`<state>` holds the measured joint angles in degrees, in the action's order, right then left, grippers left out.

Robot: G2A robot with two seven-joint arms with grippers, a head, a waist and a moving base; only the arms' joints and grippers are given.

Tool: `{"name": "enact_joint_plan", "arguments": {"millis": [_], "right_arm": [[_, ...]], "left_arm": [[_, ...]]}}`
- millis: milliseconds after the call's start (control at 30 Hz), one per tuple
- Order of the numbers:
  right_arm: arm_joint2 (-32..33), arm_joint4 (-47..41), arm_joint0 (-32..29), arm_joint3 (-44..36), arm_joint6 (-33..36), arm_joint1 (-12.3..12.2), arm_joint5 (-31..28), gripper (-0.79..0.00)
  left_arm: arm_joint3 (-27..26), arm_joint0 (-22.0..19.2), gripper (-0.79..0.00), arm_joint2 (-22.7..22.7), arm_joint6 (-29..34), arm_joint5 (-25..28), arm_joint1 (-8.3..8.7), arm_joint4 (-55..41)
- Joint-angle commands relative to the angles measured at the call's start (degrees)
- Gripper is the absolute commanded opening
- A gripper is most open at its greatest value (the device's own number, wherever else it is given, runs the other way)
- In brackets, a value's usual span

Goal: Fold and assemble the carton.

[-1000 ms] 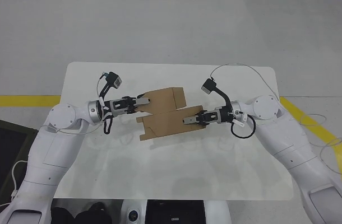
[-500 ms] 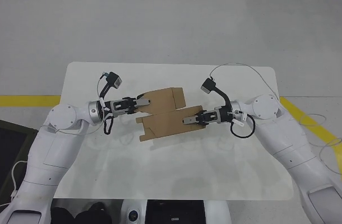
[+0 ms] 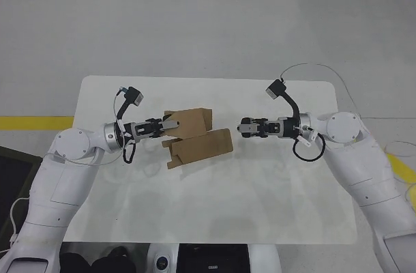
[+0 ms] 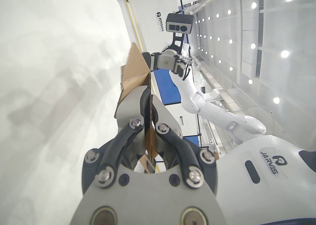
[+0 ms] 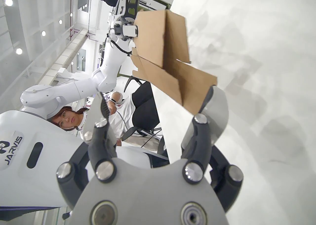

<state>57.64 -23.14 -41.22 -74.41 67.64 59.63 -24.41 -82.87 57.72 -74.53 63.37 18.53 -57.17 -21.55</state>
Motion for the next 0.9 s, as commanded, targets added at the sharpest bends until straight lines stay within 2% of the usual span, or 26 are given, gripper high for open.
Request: {"name": "enact_joint_plan", "arguments": {"millis": [0,233,500,867], "right_arm": [[0.8,-1.0,-0.7,-2.3,0.2,-0.2,-0.2,0.0],[-2.9,-5.0,-0.3,-4.8,2.4,1.1,-0.6,0.0],[-8.1,-9.4,2.8,0.5,1.7,3.7,-2.8,0.0],[-10.4,-13.8,4.8,4.8,3.8,5.8,-5.3,-0.003]], "left_arm": [[-0.5,0.2,-0.785,0.2,0.0,0.5,0.0,0.3],[-1.9,0.8,-0.785,1.1,0.1,0.8,-0.08,-0.2],[-4.1,1.5,-0.785,1.2,2.4,0.6,0.0,-2.7],[-6.1,2.0,-0.785,1.6,3.2,0.1,0.05,-4.1]]}}
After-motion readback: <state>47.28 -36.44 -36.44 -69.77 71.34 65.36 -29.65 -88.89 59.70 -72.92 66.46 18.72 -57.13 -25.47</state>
